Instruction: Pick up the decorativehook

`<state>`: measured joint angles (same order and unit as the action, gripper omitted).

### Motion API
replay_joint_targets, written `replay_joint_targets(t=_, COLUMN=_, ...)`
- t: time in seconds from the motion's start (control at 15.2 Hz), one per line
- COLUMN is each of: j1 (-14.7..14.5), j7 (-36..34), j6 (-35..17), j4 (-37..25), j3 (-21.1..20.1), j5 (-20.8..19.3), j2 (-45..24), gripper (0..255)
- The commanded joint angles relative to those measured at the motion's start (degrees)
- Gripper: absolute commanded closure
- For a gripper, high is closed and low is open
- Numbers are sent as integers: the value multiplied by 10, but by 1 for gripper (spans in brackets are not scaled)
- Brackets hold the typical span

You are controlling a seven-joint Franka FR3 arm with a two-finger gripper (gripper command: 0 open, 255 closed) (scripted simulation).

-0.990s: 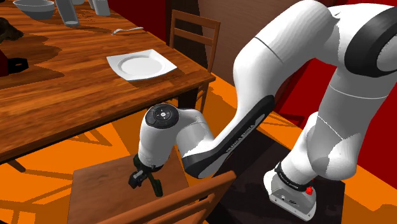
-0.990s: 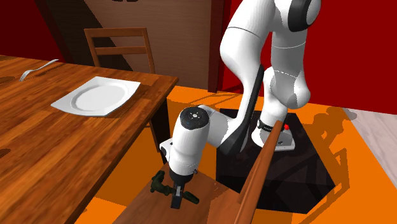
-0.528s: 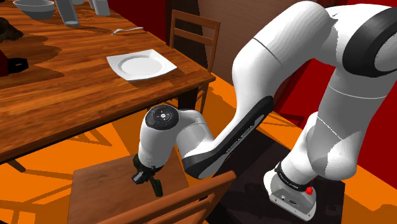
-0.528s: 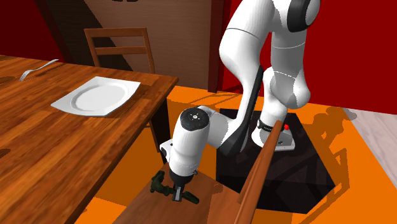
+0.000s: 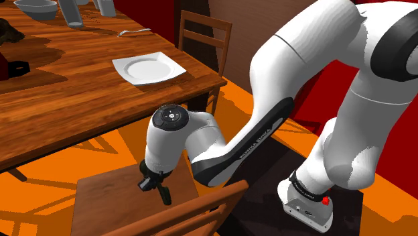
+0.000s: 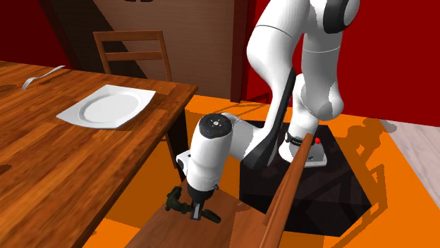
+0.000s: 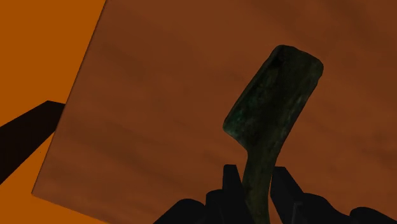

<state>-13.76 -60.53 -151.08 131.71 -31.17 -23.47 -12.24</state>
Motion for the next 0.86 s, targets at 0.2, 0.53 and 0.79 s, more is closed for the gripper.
replay_joint_targets(t=0.2, j1=12, j7=35, j6=29, j4=-3, j3=-19, j5=46, j2=34, gripper=255)
replay_joint_targets(t=0.53, j1=20, j7=68, j6=60, j4=-11, j3=-30, j5=90, j2=67, gripper=255)
replay_joint_targets(t=0.79, j1=22, j7=81, j6=74, j4=-15, j3=-34, j5=107, j2=80, gripper=255)
